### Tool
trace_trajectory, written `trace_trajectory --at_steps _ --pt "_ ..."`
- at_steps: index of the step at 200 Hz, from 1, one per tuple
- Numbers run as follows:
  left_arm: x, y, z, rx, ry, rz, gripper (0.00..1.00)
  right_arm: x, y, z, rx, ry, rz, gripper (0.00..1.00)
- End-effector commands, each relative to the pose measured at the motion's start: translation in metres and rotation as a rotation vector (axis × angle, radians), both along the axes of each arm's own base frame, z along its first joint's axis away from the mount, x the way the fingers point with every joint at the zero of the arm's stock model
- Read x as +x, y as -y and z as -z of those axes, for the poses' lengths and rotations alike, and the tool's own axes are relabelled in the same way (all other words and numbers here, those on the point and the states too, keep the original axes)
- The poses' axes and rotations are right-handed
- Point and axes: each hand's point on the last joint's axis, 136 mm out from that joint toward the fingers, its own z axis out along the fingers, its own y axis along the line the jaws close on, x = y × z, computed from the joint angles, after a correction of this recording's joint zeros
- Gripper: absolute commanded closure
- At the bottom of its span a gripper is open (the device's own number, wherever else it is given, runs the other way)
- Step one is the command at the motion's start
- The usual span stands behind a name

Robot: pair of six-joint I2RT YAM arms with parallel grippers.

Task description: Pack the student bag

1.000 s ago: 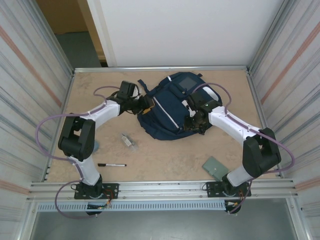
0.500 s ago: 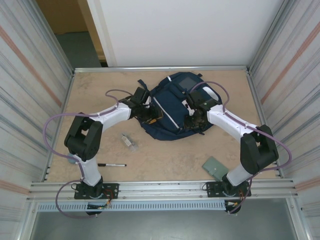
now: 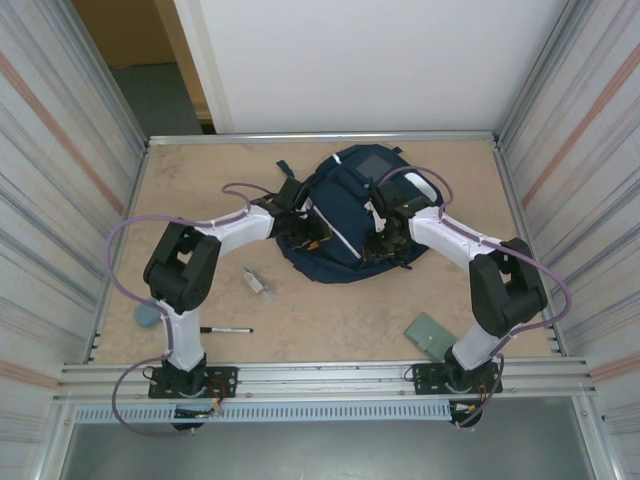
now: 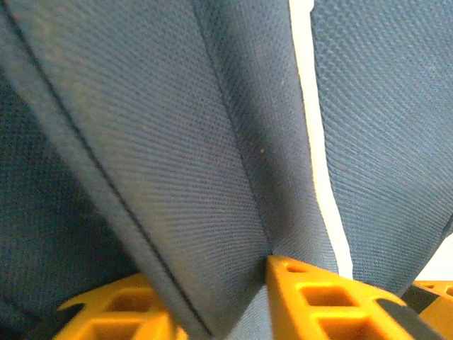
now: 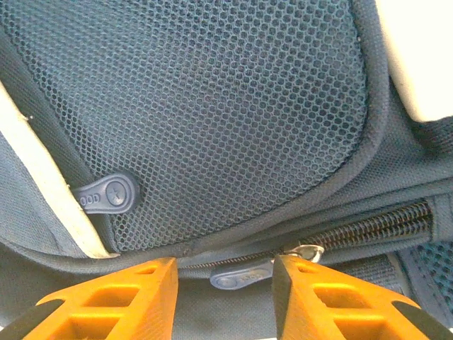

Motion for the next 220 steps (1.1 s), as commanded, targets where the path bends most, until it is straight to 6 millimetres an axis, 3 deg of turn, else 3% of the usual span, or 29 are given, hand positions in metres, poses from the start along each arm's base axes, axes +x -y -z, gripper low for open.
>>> trace_trajectory --at_steps 1,33,54,94,118,185,220 --pt "0.012 0.003 0.0 0.02 0.027 -0.004 0.81 -0.005 -0.001 0.012 -0.044 0.0 -0.016 0.6" --pt "0.015 0.004 -0.009 0.034 0.048 0.02 1.0 -0.008 0.01 0.019 -0.109 0.035 0.062 0.57" --pt "0.014 0.007 -0.027 -0.005 0.061 0.02 1.0 -0.014 0.013 0.013 -0.132 0.056 0.067 0.56" --pt "0.019 0.011 -0.079 -0.109 0.115 -0.002 1.0 -0.018 0.021 -0.009 -0.149 0.135 0.048 0.53" --pt "0.023 0.018 -0.104 -0.185 0.134 -0.012 1.0 -0.02 0.019 -0.01 -0.141 0.142 0.039 0.53" --pt "0.034 0.028 -0.151 -0.287 0.182 -0.042 1.0 -0.02 0.007 -0.004 -0.138 0.154 0.042 0.52" --pt "0.037 0.033 -0.169 -0.346 0.191 -0.057 1.0 -0.009 0.009 -0.006 -0.147 0.198 0.063 0.51"
